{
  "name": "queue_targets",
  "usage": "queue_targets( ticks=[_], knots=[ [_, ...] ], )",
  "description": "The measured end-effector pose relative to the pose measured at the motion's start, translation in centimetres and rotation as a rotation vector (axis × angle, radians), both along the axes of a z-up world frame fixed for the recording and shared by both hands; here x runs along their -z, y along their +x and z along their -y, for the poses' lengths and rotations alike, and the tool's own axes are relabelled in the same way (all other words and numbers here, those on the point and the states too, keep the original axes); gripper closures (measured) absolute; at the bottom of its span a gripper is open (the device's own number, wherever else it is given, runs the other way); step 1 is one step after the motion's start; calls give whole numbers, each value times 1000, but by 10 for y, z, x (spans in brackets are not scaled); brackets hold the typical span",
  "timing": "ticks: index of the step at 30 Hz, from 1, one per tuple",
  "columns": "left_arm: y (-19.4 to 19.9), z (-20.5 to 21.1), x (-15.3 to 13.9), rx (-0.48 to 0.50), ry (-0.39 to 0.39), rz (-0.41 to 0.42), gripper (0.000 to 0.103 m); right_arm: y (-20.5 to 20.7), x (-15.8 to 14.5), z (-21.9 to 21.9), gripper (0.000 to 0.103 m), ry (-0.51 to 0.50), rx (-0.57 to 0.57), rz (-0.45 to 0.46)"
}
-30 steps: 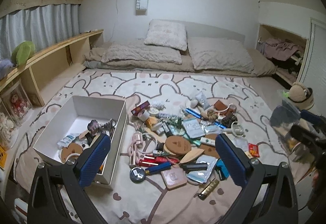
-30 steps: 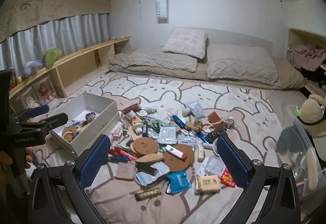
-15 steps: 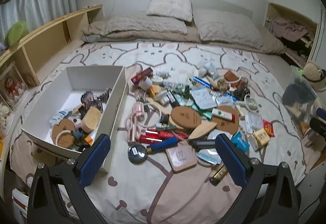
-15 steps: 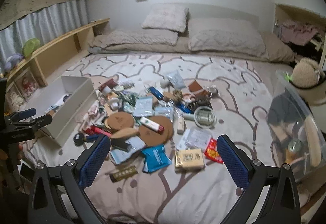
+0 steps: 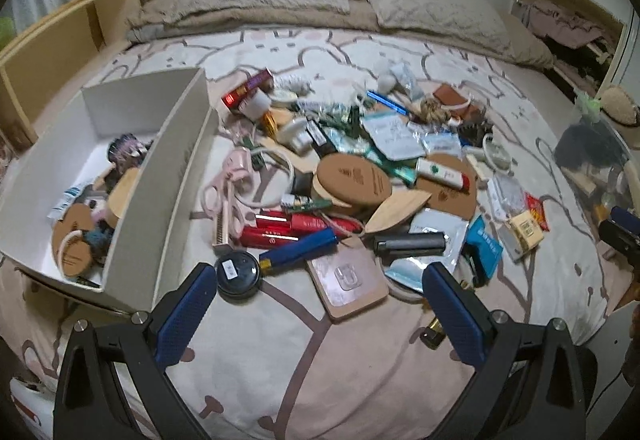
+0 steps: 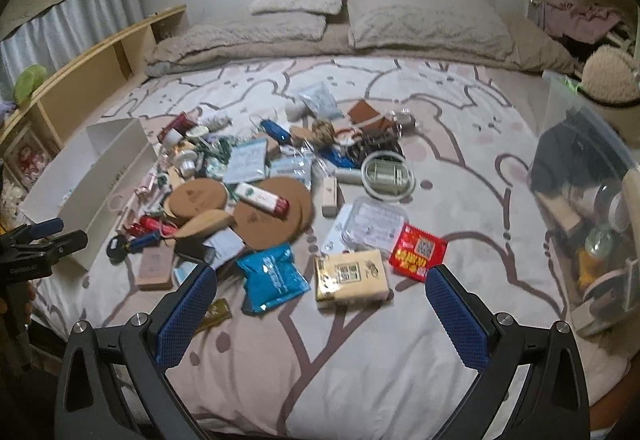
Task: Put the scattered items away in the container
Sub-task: 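Withdraw both open grippers from the box back over the scattered items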
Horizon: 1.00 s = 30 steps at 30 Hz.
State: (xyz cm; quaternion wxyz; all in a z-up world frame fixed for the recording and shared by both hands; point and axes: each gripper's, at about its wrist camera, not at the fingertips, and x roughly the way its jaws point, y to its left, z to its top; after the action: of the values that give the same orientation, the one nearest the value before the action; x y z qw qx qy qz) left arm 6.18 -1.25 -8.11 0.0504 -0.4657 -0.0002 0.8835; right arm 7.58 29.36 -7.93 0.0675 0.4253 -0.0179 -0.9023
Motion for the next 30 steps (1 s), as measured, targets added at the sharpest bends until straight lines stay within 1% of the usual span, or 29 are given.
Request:
queue_targets(
  ticks=[10,12,16,19,22,25,28,30],
  knots=[
    [-23,24,40,-15,-21,74,0,-9,36,-3,0,33,-27,60],
    [-25,29,47,-20,-49,80,0,-11,41,-3,0,33,-34,65],
    [-27,28,58,-7,-121,62,0,-15,56,-5,0,6,-40,85],
    [-27,27,63,-44,-162,23,0,-19,68,-6,0,-19,-36,106],
    [-25,24,66,-82,-202,-32,0,-23,78,-4,0,-20,-38,119],
    [-24,23,71,-112,-203,-54,0,-29,87,-4,0,-18,-38,137],
    [-22,24,79,-135,-197,-53,0,-34,93,-3,0,-19,-47,151],
    [-17,26,82,-160,-177,-59,0,-37,98,0,0,3,-68,159]
  ],
)
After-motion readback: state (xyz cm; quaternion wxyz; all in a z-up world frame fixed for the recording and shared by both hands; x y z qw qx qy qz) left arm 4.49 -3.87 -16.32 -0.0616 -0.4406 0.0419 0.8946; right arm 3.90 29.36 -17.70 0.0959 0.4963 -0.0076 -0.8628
